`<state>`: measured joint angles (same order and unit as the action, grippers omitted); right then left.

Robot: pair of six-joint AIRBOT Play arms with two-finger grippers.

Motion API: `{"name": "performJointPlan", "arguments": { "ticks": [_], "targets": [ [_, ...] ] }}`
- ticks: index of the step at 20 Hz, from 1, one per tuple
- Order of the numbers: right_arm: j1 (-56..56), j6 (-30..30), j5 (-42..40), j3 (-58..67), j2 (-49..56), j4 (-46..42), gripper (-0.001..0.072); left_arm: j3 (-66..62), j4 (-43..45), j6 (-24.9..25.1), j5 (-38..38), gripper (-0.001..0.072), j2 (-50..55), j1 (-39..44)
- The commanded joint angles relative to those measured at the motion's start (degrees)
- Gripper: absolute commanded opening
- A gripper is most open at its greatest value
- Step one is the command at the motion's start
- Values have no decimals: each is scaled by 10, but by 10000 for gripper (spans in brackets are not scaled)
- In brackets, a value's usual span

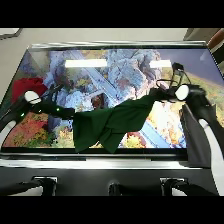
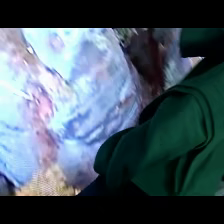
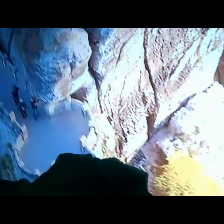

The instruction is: Fold the shirts.

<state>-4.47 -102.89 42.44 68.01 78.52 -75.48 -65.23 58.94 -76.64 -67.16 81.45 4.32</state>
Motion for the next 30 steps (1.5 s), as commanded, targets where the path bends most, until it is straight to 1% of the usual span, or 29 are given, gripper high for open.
{"name": "performJointPlan", "arguments": {
  "ticks": [1,2,3,4,5,7,8,9,10,12,13,16,17,19,20,22,23,24,25,26,27,28,29,30],
  "targets": [
    [-1,-58,-85,-3,68,139,53,-76,-42,6,-5,100,118,-8],
    [0,-56,-70,-2,66,144,178,-96,-57,6,-29,333,132,-11],
    [5,-37,-38,8,59,143,436,-120,-58,9,-56,551,139,-17],
    [15,6,20,26,47,143,508,-142,-53,25,-80,694,137,-28],
    [28,40,85,44,34,144,537,-165,-44,30,-111,694,134,-46],
    [67,103,229,61,3,142,641,-178,-45,26,-148,686,116,-92],
    [91,127,306,61,-5,136,642,-167,-45,25,-160,674,101,-113],
    [110,132,365,55,-6,122,641,-144,-45,26,-165,673,83,-129],
    [122,132,404,37,-6,114,641,-105,-43,27,-164,673,60,-142],
    [123,136,416,-24,-7,119,642,-3,-43,35,-156,671,15,-154],
    [115,139,398,-57,-7,135,643,61,-45,39,-142,671,-10,-154],
    [77,147,306,-133,-7,181,660,210,-78,78,-104,667,-56,-128],
    [63,148,279,-143,-7,188,700,240,-80,79,-95,667,-59,-113],
    [39,149,243,-153,-5,197,709,273,-83,79,-69,666,-57,-84],
    [32,149,235,-153,-1,202,709,280,-91,79,-53,663,-57,-70],
    [27,153,227,-153,15,231,709,282,-99,79,-26,597,-57,-45],
    [27,160,223,-153,27,255,708,282,-99,76,-11,596,-57,-35],
    [27,173,215,-153,39,280,708,282,-99,65,9,575,-57,-27],
    [27,184,206,-153,52,309,707,282,-99,45,26,385,-57,-25],
    [27,193,197,-153,63,334,702,282,-99,31,41,269,-57,-25],
    [27,198,186,-152,74,355,699,282,-99,31,48,177,-57,-25],
    [27,198,179,-152,83,368,665,282,-99,32,48,31,-57,-26],
    [27,198,176,-153,91,377,595,282,-99,34,46,28,-57,-26],
    [23,198,176,-152,97,380,400,281,-100,34,43,28,-59,-26]
  ]
}}
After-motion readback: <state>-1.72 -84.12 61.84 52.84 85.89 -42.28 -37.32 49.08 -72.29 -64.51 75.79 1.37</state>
